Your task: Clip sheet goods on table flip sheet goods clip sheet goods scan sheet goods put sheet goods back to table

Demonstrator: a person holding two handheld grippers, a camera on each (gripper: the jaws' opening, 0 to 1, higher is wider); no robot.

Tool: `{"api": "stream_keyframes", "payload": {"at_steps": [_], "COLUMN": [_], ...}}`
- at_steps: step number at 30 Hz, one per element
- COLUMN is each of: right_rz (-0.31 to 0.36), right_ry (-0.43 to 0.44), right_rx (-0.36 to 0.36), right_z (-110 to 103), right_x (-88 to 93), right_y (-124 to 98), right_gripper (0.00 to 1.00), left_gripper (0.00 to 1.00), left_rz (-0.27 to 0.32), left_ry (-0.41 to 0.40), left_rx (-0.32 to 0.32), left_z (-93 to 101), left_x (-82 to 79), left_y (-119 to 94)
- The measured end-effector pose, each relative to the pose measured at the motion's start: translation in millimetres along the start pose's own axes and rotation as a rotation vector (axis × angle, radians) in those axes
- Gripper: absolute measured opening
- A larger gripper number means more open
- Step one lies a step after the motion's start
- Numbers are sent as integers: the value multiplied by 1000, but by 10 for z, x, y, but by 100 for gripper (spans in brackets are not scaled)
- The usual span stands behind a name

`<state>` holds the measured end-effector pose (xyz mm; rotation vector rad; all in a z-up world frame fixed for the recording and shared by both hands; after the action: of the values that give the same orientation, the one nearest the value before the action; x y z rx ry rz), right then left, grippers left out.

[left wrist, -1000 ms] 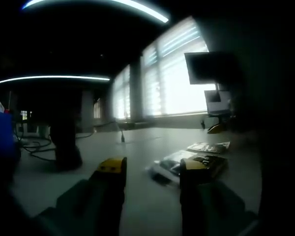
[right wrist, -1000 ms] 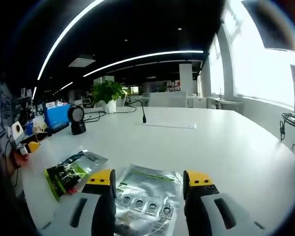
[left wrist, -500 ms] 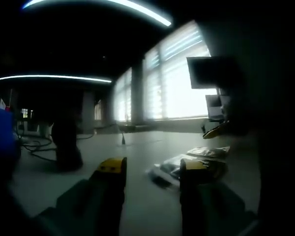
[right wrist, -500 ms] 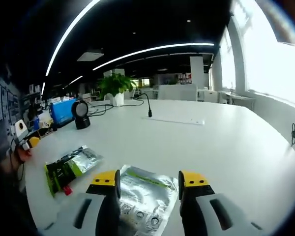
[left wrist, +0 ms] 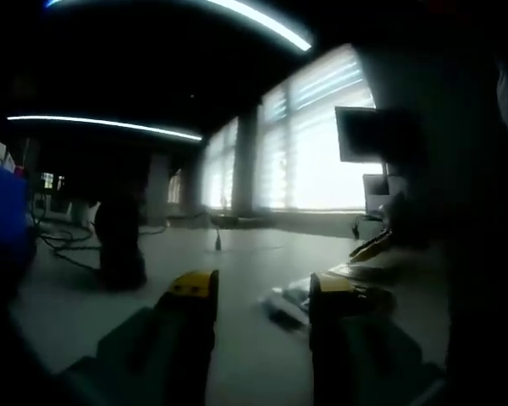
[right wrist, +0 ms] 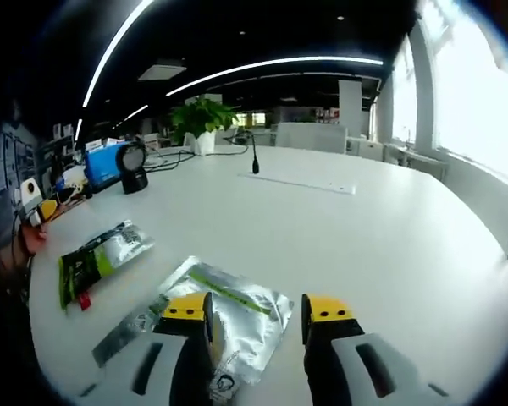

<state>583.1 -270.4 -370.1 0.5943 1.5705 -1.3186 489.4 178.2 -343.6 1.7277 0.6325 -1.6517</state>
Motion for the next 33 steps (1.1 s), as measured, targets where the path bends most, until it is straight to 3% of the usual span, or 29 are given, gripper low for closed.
{"api": "stream_keyframes", "payload": {"at_steps": [4,7,9,11,15,18,19,24,26,31,33], "right_rz": [-44,-75,-136,-115,-125,-134,-149,-144,-164,-181,-201], "right_ry": [5,-12,-29,-3,-5,10,-68,-86,-75,-75,-12], "right_rx": [-12,-25,-39,-36,-5,3,-4,-2,-4,-21,-23], "right_z": [42,50,46,45,87,64,65,78,73,-9,-5], "right_x": [-22,-10,47,28,53,57,50,31,33,18,48], "right_y": [82,125,143,159,139,112,94,98,80,23,26], "right_gripper": [28,28,26,22,13,14,15,21,19,21,20], "left_gripper": [35,35,35,35,35,34,34,34,34,34,34], "left_rz": [-25,6,-14,-15,-57,-67,-61,-51,-72,-55,-53], "left_ry": [-4,-46,-40,-54,-57,-65,-64,13,33,0,-8], "left_rx": [3,50,52,74,45,2,-2,36,37,34,38], "left_z": [7,62,69,98,47,5,5,124,146,103,102], "left_x": [35,24,46,54,104,113,107,83,100,88,91], "left_y": [26,2,-19,-15,21,-2,-5,-13,-7,-18,-11]}}
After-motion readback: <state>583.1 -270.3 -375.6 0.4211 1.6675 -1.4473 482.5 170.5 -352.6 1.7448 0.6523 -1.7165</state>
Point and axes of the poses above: the point that each gripper's makers call its tool centre point, and the gripper's own axes: y roughly forward along the fingers, z roughly to its right, x roughly out of its underside, the point moved 8 cm from there along -y, roughly backward along the fingers, and after that the axes turned 7 degrees about x, right-handed, at the moved point
